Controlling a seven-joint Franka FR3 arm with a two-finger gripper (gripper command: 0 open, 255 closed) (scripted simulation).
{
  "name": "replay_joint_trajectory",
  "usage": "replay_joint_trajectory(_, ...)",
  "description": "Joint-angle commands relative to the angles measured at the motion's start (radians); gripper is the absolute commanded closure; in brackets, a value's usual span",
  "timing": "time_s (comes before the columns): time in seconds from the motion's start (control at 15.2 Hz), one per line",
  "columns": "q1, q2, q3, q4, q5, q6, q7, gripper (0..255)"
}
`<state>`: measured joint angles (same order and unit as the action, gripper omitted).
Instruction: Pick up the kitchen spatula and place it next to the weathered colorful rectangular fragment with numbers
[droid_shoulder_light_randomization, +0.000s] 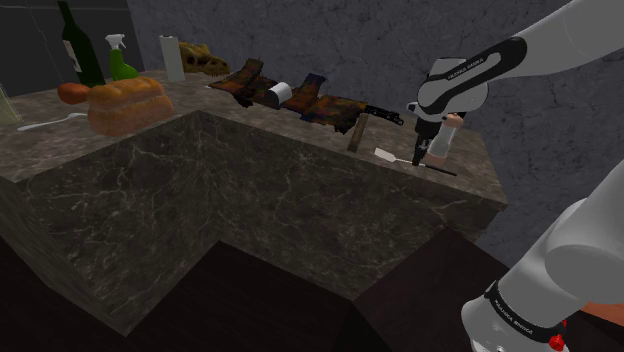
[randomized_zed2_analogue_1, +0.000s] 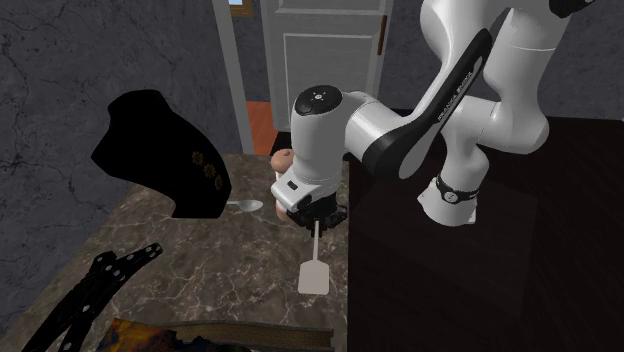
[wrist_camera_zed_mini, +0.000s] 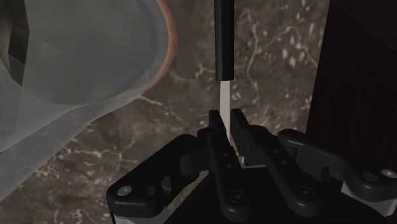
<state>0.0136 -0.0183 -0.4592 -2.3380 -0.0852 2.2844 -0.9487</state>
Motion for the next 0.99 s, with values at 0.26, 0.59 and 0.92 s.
replay_joint_trajectory(0.26,0.001,-0.045,0.003,0.028,-0.02,-0.07,0.013,255)
replay_joint_trajectory(0.59,0.001,-0.084,0.008,0.061,-0.035,-0.14,0.022,255)
replay_joint_trajectory(0.92,0.002,-0.117,0.014,0.1,-0.045,-0.209,0.028,255)
